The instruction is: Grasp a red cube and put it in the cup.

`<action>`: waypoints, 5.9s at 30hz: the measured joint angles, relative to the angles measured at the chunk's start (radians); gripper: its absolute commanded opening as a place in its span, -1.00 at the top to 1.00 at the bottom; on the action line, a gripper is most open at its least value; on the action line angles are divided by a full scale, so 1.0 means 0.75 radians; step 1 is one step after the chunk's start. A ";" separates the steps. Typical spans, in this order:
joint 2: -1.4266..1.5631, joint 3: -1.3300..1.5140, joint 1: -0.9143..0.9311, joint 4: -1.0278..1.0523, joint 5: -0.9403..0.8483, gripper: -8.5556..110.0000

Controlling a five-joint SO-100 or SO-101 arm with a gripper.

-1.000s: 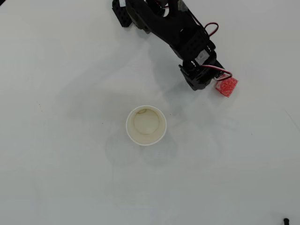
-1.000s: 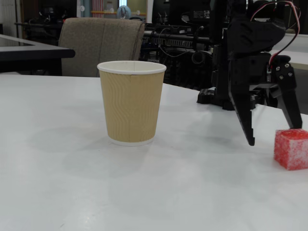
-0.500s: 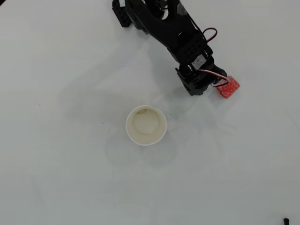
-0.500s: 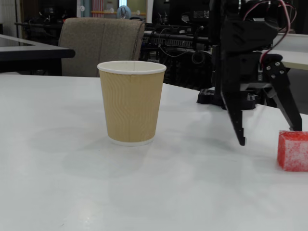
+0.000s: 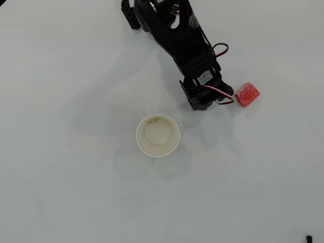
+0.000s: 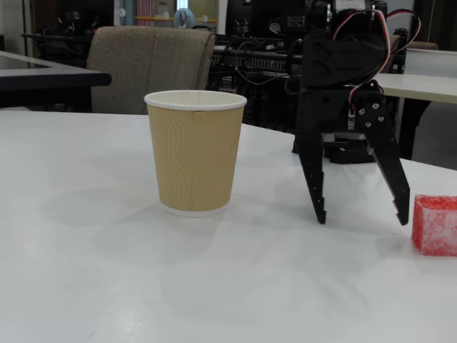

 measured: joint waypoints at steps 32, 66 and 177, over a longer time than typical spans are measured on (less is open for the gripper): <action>-0.014 -0.002 -0.319 -0.065 0.039 0.36; -0.321 -0.372 -0.233 -0.072 0.039 0.35; 0.706 -0.008 0.346 -0.198 0.088 0.78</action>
